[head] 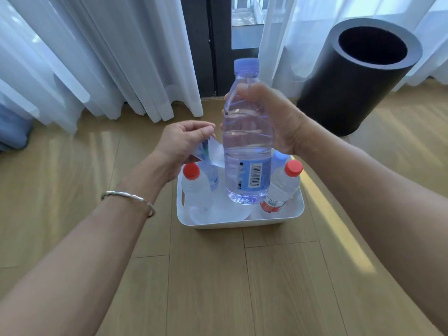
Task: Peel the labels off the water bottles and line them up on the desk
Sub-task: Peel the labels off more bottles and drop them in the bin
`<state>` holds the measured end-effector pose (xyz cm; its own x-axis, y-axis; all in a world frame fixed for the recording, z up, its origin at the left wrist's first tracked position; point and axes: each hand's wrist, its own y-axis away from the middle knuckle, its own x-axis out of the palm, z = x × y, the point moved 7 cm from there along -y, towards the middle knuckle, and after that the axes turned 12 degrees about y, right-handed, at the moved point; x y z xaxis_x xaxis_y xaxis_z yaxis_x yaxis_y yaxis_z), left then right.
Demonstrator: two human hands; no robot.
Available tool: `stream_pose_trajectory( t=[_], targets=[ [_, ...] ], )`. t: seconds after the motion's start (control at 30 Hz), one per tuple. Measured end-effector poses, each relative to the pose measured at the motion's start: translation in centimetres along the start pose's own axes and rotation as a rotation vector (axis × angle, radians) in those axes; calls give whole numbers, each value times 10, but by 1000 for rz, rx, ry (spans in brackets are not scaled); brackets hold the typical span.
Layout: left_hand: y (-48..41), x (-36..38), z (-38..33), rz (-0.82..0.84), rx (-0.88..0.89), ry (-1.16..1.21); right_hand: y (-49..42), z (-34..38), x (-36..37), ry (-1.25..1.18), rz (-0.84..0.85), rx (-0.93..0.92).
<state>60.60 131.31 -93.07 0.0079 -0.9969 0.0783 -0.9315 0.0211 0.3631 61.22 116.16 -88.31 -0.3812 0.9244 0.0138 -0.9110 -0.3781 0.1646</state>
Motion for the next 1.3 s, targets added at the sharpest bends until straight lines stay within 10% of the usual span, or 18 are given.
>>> stream_pose_trajectory(
  t=[0.17,0.43,0.83,1.3],
  targets=[
    [12,28,11,183,189,-739,-2,-5,0,-6,-54,-45],
    [7,35,18,211,140,-728,-3,0,-15,-152,-121,-85],
    [-1,28,6,-82,319,-869,7,18,-10,245,-276,-158],
    [29,69,97,185,256,-1705,7,-20,-12,479,-339,-23]
  ],
)
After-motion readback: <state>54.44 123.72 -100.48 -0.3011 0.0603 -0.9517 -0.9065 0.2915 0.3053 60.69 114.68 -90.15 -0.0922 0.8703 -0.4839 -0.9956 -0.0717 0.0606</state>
